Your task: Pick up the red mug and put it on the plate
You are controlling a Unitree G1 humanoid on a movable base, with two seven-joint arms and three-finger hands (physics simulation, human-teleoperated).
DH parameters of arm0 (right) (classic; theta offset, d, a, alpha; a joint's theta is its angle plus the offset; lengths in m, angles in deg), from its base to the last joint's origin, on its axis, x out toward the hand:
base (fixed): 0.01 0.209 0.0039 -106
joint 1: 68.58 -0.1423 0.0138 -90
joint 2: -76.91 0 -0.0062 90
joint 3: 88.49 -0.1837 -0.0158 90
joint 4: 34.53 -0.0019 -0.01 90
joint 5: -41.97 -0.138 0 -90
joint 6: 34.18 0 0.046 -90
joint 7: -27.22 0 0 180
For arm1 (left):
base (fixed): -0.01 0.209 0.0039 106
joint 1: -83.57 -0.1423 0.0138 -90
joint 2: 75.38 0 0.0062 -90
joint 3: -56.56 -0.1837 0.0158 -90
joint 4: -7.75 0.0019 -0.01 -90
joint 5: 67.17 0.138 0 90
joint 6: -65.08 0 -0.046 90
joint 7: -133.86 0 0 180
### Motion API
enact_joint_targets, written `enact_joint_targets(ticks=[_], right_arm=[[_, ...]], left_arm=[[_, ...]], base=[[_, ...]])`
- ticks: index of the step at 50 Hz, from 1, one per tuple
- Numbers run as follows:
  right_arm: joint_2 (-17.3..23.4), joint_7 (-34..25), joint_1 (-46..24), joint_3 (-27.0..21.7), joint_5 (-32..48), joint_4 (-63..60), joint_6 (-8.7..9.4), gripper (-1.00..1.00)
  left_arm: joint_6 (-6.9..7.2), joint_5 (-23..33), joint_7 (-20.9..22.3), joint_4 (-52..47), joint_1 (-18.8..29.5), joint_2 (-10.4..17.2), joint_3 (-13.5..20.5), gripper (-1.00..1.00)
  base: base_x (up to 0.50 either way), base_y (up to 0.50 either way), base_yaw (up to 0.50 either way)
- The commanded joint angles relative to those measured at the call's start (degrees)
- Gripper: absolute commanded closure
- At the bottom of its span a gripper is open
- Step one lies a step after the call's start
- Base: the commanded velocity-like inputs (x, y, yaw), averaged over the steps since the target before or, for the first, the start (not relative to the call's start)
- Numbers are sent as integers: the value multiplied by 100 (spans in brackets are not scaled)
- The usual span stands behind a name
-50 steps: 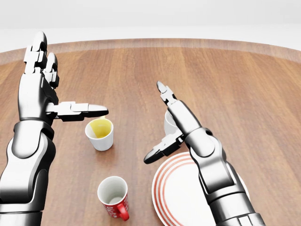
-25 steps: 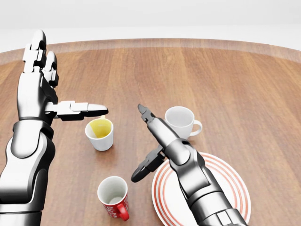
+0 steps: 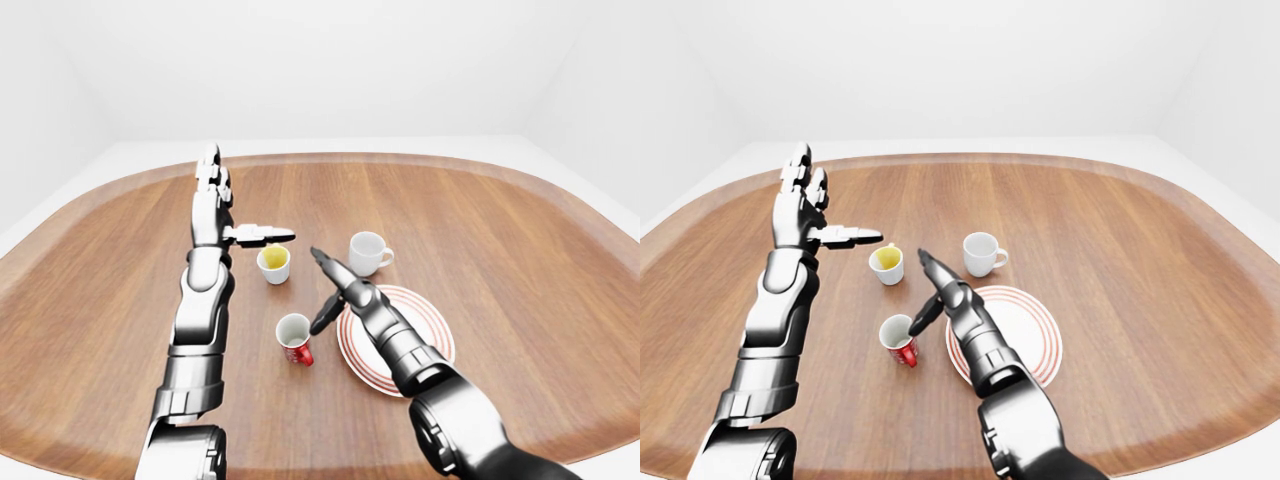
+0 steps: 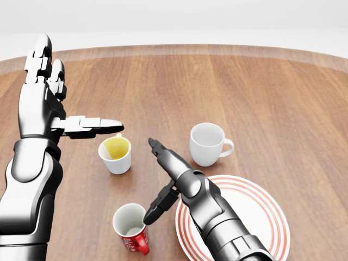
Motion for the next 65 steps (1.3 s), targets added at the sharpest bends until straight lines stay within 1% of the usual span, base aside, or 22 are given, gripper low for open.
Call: enact_joint_targets(ticks=[1,9,16,50,65], right_arm=[[-119,133,-206,2,85,567,0,-100],[-216,315,-301,-2,147,1091,0,-100],[-314,372,-318,6,223,1319,0,-100],[-726,454,-504,12,445,1722,0,-100],[-927,493,-477,18,604,1892,0,-100]], left_arm=[[0,-34,0,19,6,23,21,-100],[0,-22,-4,75,4,18,2,-100],[0,-23,-13,62,36,21,3,-100],[0,-40,-12,18,24,15,11,-100],[0,-66,-11,13,21,22,17,-100]], base=[[0,0,0],[0,0,0],[0,0,0],[0,0,0],[0,0,0]])
